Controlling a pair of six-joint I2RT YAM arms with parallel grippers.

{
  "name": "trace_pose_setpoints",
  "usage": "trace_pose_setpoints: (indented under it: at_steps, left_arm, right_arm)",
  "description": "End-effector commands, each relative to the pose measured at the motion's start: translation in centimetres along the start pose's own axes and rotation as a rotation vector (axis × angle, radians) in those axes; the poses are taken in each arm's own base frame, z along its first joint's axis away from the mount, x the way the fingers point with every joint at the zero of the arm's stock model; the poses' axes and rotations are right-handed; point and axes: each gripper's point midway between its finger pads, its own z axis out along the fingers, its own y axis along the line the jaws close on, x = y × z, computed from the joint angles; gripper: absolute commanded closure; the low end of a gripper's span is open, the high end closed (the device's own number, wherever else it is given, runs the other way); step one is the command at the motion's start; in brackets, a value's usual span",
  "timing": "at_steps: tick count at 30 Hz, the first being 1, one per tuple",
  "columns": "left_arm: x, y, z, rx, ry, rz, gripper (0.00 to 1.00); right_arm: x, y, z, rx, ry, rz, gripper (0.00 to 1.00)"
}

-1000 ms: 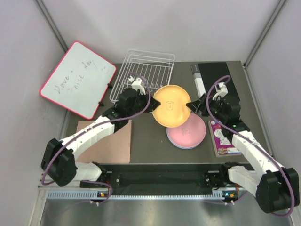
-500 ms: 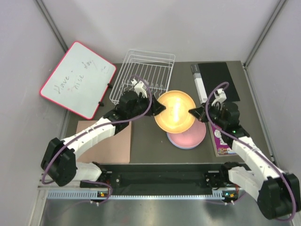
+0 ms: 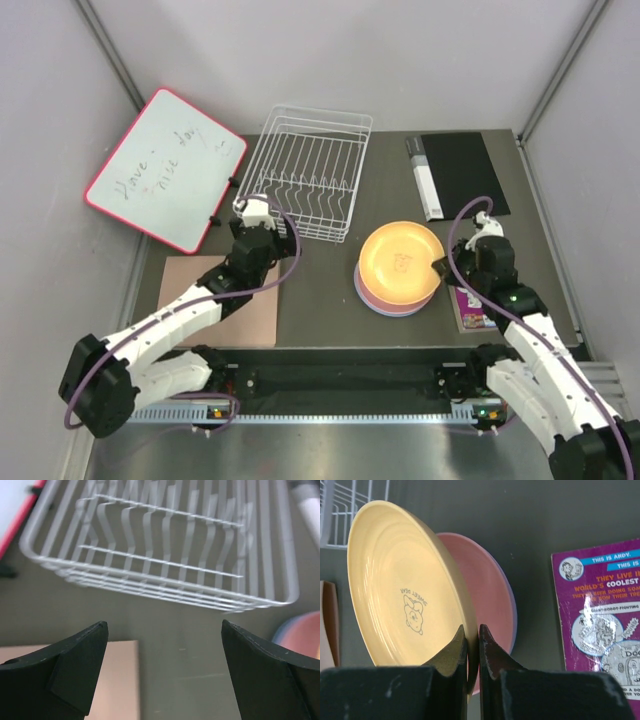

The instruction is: Unload the plates from the dish rack

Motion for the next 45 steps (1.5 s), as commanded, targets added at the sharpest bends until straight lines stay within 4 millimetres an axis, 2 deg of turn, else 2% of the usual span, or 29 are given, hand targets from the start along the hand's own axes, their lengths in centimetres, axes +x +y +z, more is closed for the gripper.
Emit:
trace_pose_setpoints:
  at_steps: [1,3,10,16,22,23,25,26,29,32,38,44,45]
  left_arm:
    - [-1.9,5.5,-1.5,-0.247,-0.124,0.070,0.01]
    - [-2.2,6.1,-2.1,-0.269,-0.141,0.077,0.01]
    - [-1.0,7.4,-2.5,-0.322,-0.105,0.098,0.01]
    - [0.0,7.9,-2.9,-0.332,-0.076,0.080,0.01]
    - [0.4,7.4,-3.2,-0.308,-0.038,0.063,0.01]
    - [0.3,7.3,-3.2,-0.300,-0.038,0.058,0.01]
    - [0.2,6.9,-3.2,-0.288,-0.033,0.051,0.01]
    - [0.2,6.9,-3.2,-0.287,-0.031,0.048,0.01]
    - [-0.3,6.7,-3.3,-0.280,-0.041,0.040,0.01]
    - [-0.9,6.7,-3.6,-0.281,-0.051,0.028,0.01]
    - [-1.9,7.0,-4.2,-0.300,-0.073,0.020,0.01]
    - [-2.6,7.9,-4.8,-0.342,-0.099,0.031,0.01]
    - [-2.7,8.1,-4.8,-0.350,-0.106,0.037,0.01]
  right_arm:
    - [-0.3,-0.5,0.3,0.027,-0.002,-0.017,1.00]
    - [0.3,-0.6,1.0,0.026,0.026,-0.019,1.00]
    - [1.5,-0.9,3.1,0.032,0.093,-0.015,0.98]
    - [1.7,-1.2,3.7,0.043,0.101,-0.022,0.82]
    - [1.7,-1.4,3.5,0.059,0.105,-0.024,0.58]
    - [1.4,-1.4,3.4,0.064,0.098,-0.027,0.49]
    - [0.8,-1.8,3.0,0.097,0.088,-0.038,0.45]
    - [0.3,-1.8,2.7,0.103,0.070,-0.043,0.36]
    - [-1.2,-2.0,1.8,0.139,0.024,-0.067,0.28]
    - [-3.0,-2.0,0.9,0.160,-0.025,-0.095,0.23]
    - [-5.7,-1.4,-0.2,0.170,-0.103,-0.134,0.20]
    - [-9.7,-2.2,-1.6,0.252,-0.286,-0.129,0.17]
    - [-11.0,-2.1,-1.8,0.260,-0.347,-0.128,0.17]
